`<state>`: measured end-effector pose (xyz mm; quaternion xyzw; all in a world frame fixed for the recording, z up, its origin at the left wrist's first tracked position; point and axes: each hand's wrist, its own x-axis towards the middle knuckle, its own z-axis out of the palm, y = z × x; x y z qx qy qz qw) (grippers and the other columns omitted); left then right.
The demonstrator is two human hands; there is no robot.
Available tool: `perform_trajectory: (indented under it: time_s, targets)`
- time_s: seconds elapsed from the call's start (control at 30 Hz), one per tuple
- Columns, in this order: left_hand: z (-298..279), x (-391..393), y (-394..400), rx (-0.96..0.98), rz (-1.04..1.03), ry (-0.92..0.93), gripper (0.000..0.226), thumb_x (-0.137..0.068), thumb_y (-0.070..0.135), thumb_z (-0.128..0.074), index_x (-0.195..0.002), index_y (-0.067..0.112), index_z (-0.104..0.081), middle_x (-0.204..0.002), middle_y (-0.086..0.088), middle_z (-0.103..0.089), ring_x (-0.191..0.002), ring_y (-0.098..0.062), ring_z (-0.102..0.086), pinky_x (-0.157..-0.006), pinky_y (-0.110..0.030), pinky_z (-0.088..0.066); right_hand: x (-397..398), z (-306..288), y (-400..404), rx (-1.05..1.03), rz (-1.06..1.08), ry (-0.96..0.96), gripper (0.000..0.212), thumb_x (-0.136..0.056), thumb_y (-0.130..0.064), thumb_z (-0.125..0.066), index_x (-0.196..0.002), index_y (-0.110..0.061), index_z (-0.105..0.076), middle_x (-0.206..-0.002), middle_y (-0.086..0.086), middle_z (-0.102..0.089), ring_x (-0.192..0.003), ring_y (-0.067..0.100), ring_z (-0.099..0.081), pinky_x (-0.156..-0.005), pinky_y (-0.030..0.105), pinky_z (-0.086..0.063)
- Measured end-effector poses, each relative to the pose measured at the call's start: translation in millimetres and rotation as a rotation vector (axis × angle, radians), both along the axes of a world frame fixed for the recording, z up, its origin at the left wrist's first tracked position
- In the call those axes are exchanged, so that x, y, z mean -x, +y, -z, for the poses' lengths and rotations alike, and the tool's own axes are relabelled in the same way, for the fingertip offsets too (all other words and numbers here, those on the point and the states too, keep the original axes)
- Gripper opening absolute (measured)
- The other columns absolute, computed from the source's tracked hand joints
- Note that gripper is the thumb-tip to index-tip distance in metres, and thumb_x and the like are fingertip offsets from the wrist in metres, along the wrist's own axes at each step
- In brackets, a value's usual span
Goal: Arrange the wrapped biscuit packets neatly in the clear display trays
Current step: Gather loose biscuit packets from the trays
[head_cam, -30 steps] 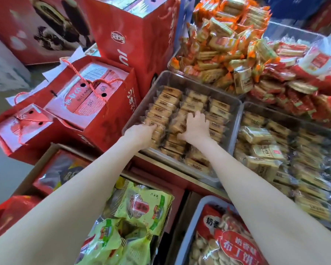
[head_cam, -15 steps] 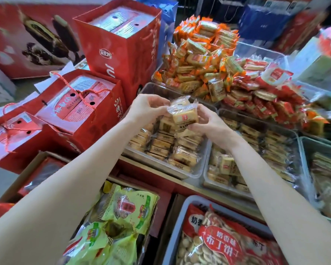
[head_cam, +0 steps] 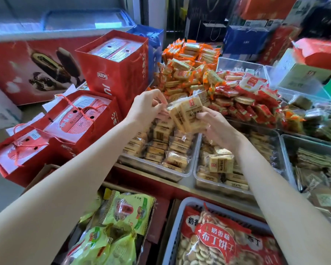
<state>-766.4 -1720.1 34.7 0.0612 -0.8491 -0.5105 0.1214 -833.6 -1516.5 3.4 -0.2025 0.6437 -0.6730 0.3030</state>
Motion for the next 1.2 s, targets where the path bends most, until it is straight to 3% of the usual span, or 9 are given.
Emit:
perform_trajectory:
  time_s: [0.17,0.4,0.53,0.63,0.77,0.83,0.93,1.1,1.2]
  targets:
    - [-12,-3,5,-0.132,0.047,-0.09,0.011,-0.092,0.008,-0.056,-0.1,0.01,-0.064,-0.103,-0.009,-0.065,-0.085,-0.014,-0.065,-0.071,-0.019,-0.057,-7,-7,12,-0.129,-0.004,0.141,0.033,-0.088,-0.006,-0.06,-0.119,-0.018,-0.055,-0.108,0.012,-0.067,-0.095,0.019,-0.067,-0.08,0.03,-0.055]
    - [-21,-12,14,0.049,0.087,-0.179,0.007,-0.079,0.016,-0.073,-0.077,0.02,-0.068,-0.077,0.003,-0.067,-0.088,-0.026,-0.068,-0.087,-0.041,-0.054,-18,-13,10,-0.143,0.064,0.21,0.045,-0.081,-0.003,-0.069,-0.118,-0.019,-0.049,-0.114,0.015,-0.06,-0.104,0.026,-0.062,-0.083,0.033,-0.053]
    - [-24,-18,13,0.057,0.088,-0.175,0.013,-0.081,0.014,-0.072,-0.072,0.019,-0.063,-0.08,-0.005,-0.067,-0.079,-0.02,-0.063,-0.088,-0.044,-0.053,-23,-17,11,-0.087,0.113,0.166,0.053,-0.072,-0.015,-0.073,-0.119,-0.019,-0.048,-0.11,0.015,-0.063,-0.099,0.023,-0.064,-0.078,0.03,-0.053]
    - [-23,-23,12,-0.137,0.074,-0.177,0.011,-0.082,0.01,-0.07,-0.075,0.012,-0.061,-0.085,-0.013,-0.067,-0.081,-0.022,-0.062,-0.088,-0.042,-0.051,-26,-18,15,-0.023,0.141,0.119,0.058,-0.073,-0.019,-0.077,-0.121,-0.017,-0.045,-0.112,0.018,-0.064,-0.101,0.027,-0.064,-0.091,0.04,-0.05]
    - [-20,-28,13,-0.474,0.055,-0.165,0.01,-0.081,0.004,-0.068,-0.078,0.006,-0.059,-0.085,-0.014,-0.065,-0.081,-0.02,-0.064,-0.087,-0.027,-0.051,-32,-23,15,0.041,0.215,0.071,0.063,-0.072,-0.027,-0.07,-0.125,-0.011,-0.04,-0.108,0.015,-0.066,-0.097,0.026,-0.063,-0.086,0.042,-0.052]
    - [-19,-28,13,-0.494,0.053,-0.162,0.01,-0.081,0.003,-0.068,-0.078,0.006,-0.059,-0.087,-0.015,-0.065,-0.08,-0.016,-0.065,-0.085,-0.023,-0.053,-34,-25,14,0.031,0.245,0.072,0.068,-0.071,-0.029,-0.07,-0.128,-0.009,-0.039,-0.107,0.016,-0.066,-0.096,0.028,-0.062,-0.086,0.045,-0.051]
    - [-24,-30,10,-0.347,0.104,-0.219,0.01,-0.081,0.001,-0.068,-0.087,0.006,-0.061,-0.094,-0.013,-0.066,-0.08,-0.014,-0.066,-0.083,-0.024,-0.055,-35,-27,17,-0.038,0.252,0.148,0.064,-0.069,-0.03,-0.073,-0.123,-0.013,-0.043,-0.105,0.015,-0.067,-0.096,0.026,-0.065,-0.085,0.042,-0.052]
    - [-35,-29,20,0.121,0.238,-0.199,0.072,-0.077,0.012,-0.075,-0.138,0.025,-0.039,-0.136,0.001,-0.045,-0.116,-0.017,-0.053,-0.09,-0.027,-0.047,-33,-35,14,-0.284,0.209,0.482,0.061,-0.071,-0.024,-0.081,-0.12,-0.019,-0.045,-0.094,0.004,-0.064,-0.082,0.015,-0.062,-0.073,0.027,-0.053]
    - [-32,-25,31,0.373,0.308,-0.182,0.081,-0.074,0.016,-0.078,-0.142,0.028,-0.035,-0.141,-0.001,-0.043,-0.122,-0.016,-0.046,-0.097,-0.026,-0.04,-35,-41,9,-0.313,0.159,0.546,0.066,-0.069,-0.025,-0.083,-0.123,-0.021,-0.045,-0.097,-0.003,-0.062,-0.083,0.006,-0.059,-0.078,0.019,-0.049]
